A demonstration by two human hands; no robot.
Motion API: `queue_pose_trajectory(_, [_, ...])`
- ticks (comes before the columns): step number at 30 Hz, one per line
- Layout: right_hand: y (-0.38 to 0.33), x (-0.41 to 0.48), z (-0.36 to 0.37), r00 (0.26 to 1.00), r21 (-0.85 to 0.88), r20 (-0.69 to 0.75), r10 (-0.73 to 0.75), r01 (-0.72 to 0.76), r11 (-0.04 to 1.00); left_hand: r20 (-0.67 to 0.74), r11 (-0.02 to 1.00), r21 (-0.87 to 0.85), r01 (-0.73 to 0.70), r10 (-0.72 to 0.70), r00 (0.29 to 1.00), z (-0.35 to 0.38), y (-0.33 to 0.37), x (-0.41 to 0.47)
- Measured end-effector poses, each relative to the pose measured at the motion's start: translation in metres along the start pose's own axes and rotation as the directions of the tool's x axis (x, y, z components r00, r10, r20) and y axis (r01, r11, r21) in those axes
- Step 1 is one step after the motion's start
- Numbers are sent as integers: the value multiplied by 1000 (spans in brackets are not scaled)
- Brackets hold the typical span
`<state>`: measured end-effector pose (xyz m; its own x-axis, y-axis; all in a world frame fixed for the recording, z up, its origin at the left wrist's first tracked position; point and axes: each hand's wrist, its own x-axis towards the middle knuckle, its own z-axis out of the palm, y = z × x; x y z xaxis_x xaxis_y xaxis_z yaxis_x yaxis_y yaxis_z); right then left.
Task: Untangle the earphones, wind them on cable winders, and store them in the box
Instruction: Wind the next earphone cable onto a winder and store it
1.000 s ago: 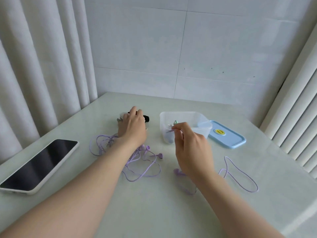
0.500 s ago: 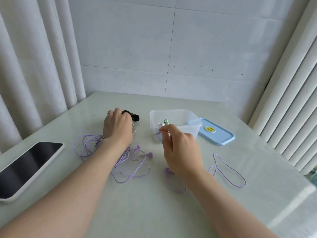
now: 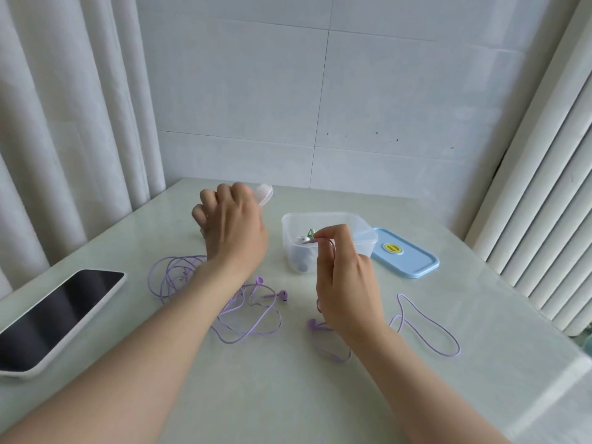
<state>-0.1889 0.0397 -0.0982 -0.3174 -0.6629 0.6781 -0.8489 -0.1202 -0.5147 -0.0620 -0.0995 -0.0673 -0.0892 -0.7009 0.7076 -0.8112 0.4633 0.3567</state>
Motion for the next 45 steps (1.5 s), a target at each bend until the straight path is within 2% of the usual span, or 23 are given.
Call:
queue_pose_trajectory(2, [-5, 1, -4, 995, 5, -87, -52, 52, 999, 30, 972, -235, 21, -14, 999, -12, 5, -1])
queue_pose_trajectory(4, [-11, 2, -9, 979, 35, -190, -76, 84, 996, 78, 890, -455, 27, 10, 997, -26, 9, -10])
queue_pose_trajectory(7, [-23, 0, -16, 948, 82, -306, -87, 117, 990, 236, 807, -583, 88, 64, 970, -46, 17, -25])
queue_pose_trajectory(10, [-33, -3, -22, 913, 95, -390, -119, 168, 981, 387, 622, -741, 252, 89, 918, -58, 30, -42])
queue_pose_trajectory(12, [-40, -5, -26, 910, 125, -394, -127, 189, 974, 482, 514, -774, 369, 100, 871, -63, 36, -51])
queue_pose_trajectory(15, [-47, -9, -31, 951, 303, -308, -17, 115, 946, 551, 417, -789, 452, 153, 820, -64, 43, -58])
queue_pose_trajectory(18, [-44, -10, -31, 982, 386, -174, 73, 0, 922, 568, 401, -791, 462, 199, 799, -63, 43, -61])
queue_pose_trajectory(24, [-31, -7, -28, 985, 345, -57, 164, -135, 929, 643, 359, -759, 542, 283, 712, -74, 40, -61])
queue_pose_trajectory(29, [-30, -4, -34, 955, 489, 36, 295, -274, 828, 665, 325, -746, 581, 326, 672, -71, 38, -60])
queue_pose_trajectory(33, [-24, -1, -41, 929, 559, 100, 357, -349, 752, 637, 342, -766, 544, 293, 713, -60, 39, -62])
queue_pose_trajectory(36, [-24, -1, -46, 943, 531, 129, 307, -327, 782, 599, 328, -791, 516, 250, 760, -57, 41, -65])
queue_pose_trajectory(45, [-23, -2, -45, 944, 549, 122, 306, -321, 772, 570, 333, -790, 515, 89, 817, -54, 40, -65])
